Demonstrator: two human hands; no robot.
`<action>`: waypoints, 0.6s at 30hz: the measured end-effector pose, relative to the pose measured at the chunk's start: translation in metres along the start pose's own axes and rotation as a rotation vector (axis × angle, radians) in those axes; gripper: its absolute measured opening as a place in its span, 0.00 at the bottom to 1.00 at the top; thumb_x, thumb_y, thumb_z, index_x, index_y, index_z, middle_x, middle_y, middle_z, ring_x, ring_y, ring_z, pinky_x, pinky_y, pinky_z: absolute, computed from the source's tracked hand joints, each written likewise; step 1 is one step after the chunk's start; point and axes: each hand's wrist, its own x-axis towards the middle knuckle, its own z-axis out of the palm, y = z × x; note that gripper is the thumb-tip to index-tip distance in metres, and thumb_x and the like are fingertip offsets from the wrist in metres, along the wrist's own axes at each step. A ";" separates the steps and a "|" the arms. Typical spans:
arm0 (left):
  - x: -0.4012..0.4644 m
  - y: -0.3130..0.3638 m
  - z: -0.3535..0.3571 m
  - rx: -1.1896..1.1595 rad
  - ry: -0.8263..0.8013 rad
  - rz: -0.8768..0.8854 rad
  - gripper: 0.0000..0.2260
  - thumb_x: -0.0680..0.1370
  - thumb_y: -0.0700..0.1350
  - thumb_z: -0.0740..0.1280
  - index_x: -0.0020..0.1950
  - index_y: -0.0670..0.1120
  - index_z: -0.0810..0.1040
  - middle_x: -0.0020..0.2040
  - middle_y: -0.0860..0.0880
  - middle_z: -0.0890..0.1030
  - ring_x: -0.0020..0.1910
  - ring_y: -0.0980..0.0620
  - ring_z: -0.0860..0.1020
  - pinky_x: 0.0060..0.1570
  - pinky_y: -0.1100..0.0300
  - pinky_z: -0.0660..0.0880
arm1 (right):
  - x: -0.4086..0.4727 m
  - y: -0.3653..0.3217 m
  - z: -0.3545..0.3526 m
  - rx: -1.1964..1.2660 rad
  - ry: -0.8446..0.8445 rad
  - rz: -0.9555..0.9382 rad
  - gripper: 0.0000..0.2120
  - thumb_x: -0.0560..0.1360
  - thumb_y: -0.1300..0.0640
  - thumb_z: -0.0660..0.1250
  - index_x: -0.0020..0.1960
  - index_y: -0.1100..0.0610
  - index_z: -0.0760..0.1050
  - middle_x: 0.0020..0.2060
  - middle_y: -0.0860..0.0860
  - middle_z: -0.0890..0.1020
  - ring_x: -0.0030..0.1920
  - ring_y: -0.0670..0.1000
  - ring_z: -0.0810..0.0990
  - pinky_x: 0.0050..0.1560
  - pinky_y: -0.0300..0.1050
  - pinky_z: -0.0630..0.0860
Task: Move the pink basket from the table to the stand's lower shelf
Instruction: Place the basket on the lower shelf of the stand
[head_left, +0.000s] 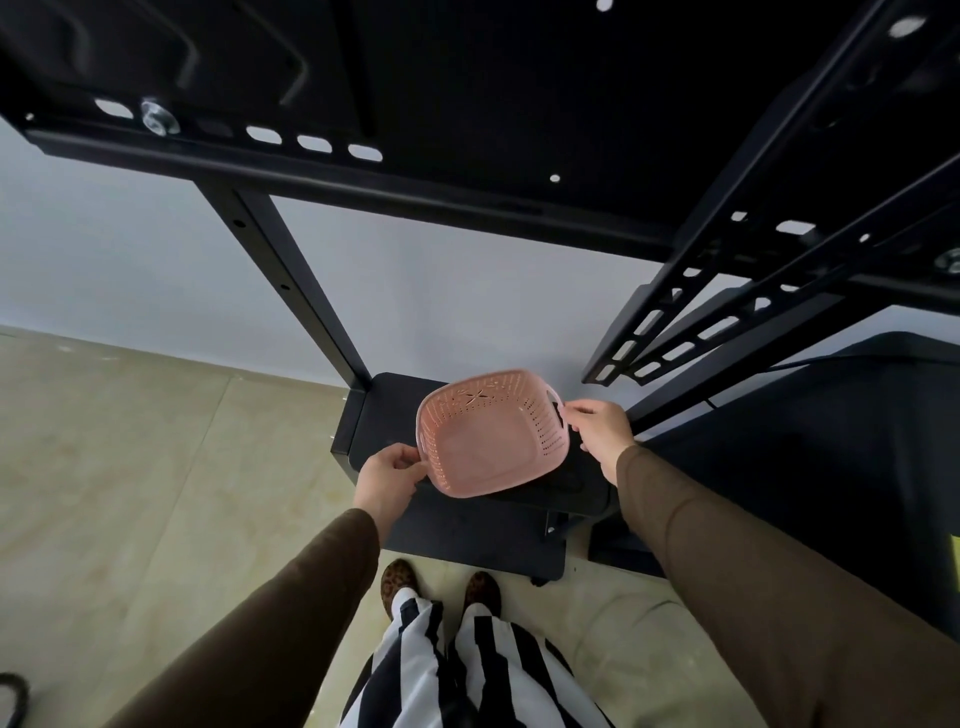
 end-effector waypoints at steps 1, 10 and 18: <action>0.002 0.002 -0.001 -0.005 0.009 0.009 0.04 0.80 0.42 0.72 0.46 0.46 0.83 0.43 0.44 0.83 0.38 0.50 0.77 0.40 0.56 0.78 | -0.002 0.003 -0.001 0.005 0.016 -0.006 0.09 0.79 0.58 0.70 0.58 0.58 0.84 0.44 0.47 0.83 0.46 0.48 0.79 0.53 0.50 0.79; 0.028 0.029 -0.004 0.012 0.010 0.068 0.05 0.79 0.41 0.72 0.44 0.49 0.84 0.38 0.48 0.82 0.37 0.49 0.76 0.45 0.50 0.80 | -0.024 0.026 -0.006 0.075 0.040 0.067 0.09 0.79 0.56 0.70 0.43 0.44 0.80 0.45 0.43 0.82 0.47 0.43 0.78 0.56 0.52 0.78; 0.033 0.027 -0.002 0.075 -0.004 0.047 0.01 0.78 0.44 0.74 0.47 0.48 0.84 0.42 0.46 0.83 0.41 0.47 0.78 0.55 0.43 0.83 | -0.035 0.024 -0.006 0.094 0.041 0.102 0.10 0.80 0.58 0.68 0.60 0.56 0.83 0.56 0.52 0.84 0.53 0.51 0.79 0.63 0.58 0.76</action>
